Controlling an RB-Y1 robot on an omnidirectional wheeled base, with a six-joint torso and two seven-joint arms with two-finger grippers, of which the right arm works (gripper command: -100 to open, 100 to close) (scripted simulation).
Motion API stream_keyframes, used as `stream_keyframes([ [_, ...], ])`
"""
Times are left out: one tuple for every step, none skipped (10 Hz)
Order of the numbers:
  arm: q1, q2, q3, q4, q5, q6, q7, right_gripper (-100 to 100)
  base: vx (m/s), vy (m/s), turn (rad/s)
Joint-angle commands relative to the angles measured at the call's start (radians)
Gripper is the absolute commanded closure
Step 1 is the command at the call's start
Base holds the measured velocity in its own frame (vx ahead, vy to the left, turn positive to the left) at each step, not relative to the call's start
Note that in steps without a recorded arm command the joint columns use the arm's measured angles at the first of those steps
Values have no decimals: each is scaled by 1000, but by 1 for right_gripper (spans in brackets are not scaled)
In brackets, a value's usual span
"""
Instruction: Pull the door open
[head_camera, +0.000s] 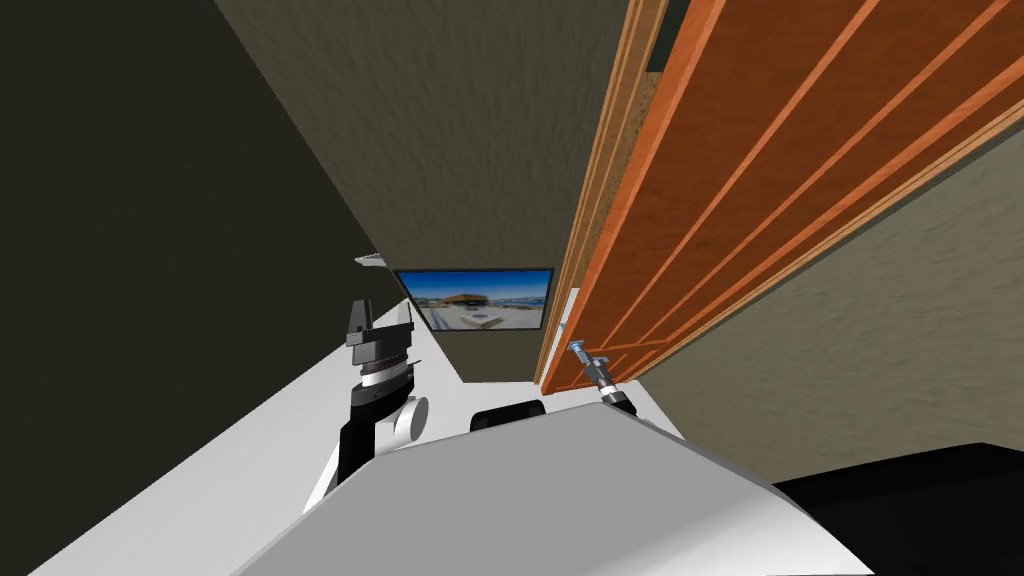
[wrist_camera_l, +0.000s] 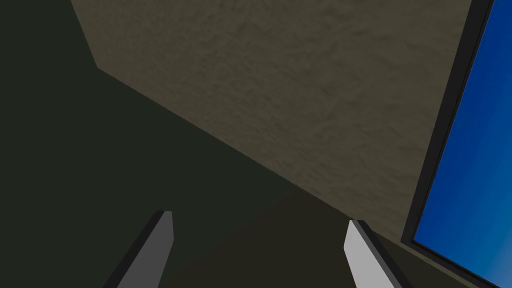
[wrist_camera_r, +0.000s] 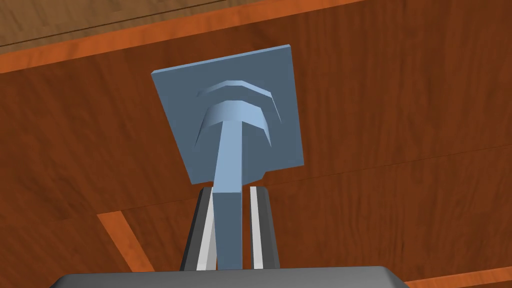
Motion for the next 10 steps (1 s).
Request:
stream_keyframes([
  [10,-9,1,23,3,-36,-8,100,-127,-44,94],
  [19,-13,2,27,6,-51,-14,100,-102,-47,112],
  [36,-22,4,36,11,-81,-24,100,-129,-50,214],
  [44,-26,5,41,13,-95,-29,100,-121,-63,132],
  [51,-30,6,45,16,-109,-33,100,-108,-40,75],
  [64,-37,7,52,19,-132,-41,100,-132,-39,121],
  [69,-40,8,54,21,-141,-44,100,-142,-35,110],
  [56,-34,9,63,21,-136,-38,100,-61,-10,19],
  [40,-29,11,70,9,-123,-26,100,-145,-28,137],
  [32,-26,11,72,2,-115,-20,100,-232,-73,232],
])
